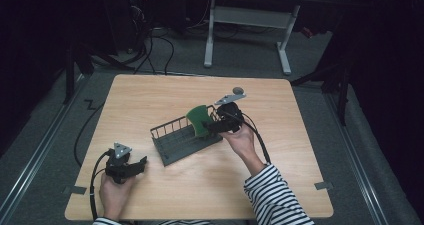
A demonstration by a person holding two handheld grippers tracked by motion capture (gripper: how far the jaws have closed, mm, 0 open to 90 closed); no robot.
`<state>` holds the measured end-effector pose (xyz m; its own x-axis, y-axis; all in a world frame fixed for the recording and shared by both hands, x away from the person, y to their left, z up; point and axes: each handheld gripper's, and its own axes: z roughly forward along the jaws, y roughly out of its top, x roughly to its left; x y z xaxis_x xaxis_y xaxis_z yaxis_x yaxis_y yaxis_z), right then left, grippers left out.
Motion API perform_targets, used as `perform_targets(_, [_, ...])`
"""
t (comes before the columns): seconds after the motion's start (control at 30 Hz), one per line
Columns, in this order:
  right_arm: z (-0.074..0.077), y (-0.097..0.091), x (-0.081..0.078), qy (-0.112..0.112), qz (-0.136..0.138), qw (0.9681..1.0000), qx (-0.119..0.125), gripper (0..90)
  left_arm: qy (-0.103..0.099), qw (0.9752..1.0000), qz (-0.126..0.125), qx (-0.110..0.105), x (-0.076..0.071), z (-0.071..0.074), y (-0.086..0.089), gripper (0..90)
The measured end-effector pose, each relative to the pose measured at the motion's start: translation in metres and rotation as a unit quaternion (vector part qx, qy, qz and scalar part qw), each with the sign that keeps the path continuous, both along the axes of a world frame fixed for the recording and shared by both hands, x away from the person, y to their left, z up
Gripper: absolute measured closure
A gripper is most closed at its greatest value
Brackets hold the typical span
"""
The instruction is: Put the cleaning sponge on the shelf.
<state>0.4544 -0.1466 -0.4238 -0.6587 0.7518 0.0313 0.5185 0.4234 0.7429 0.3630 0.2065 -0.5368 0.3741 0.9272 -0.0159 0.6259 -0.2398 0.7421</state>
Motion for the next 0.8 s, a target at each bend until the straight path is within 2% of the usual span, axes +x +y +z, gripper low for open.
perform_targets(0.17, [-0.001, -0.010, -0.004, 0.000, -0.008, 0.9999, 0.008, 25.5, 0.000, 1.0000, -0.001, 0.001, 0.000, 0.000, 0.000, 28.2])
perform_targets(0.27, [0.003, -0.018, -0.008, -0.002, -0.013, 0.9997, 0.020, 26.3, 0.000, 1.0000, -0.001, 0.001, 0.000, 0.000, 0.000, 28.2])
perform_targets(0.47, [0.013, -0.030, -0.017, -0.012, -0.015, 0.9995, 0.025, 27.8, 0.000, 1.0000, 0.000, 0.001, 0.000, 0.000, 0.000, 28.2])
perform_targets(0.6, [0.019, -0.035, -0.024, -0.025, -0.016, 0.9995, 0.001, 28.5, 0.000, 1.0000, -0.001, 0.001, 0.000, 0.000, 0.000, 28.2])
perform_targets(0.8, [0.027, -0.047, -0.034, -0.032, -0.016, 0.9993, 0.003, 29.3, 0.000, 1.0000, -0.001, 0.000, 0.000, 0.000, 0.000, 28.2])
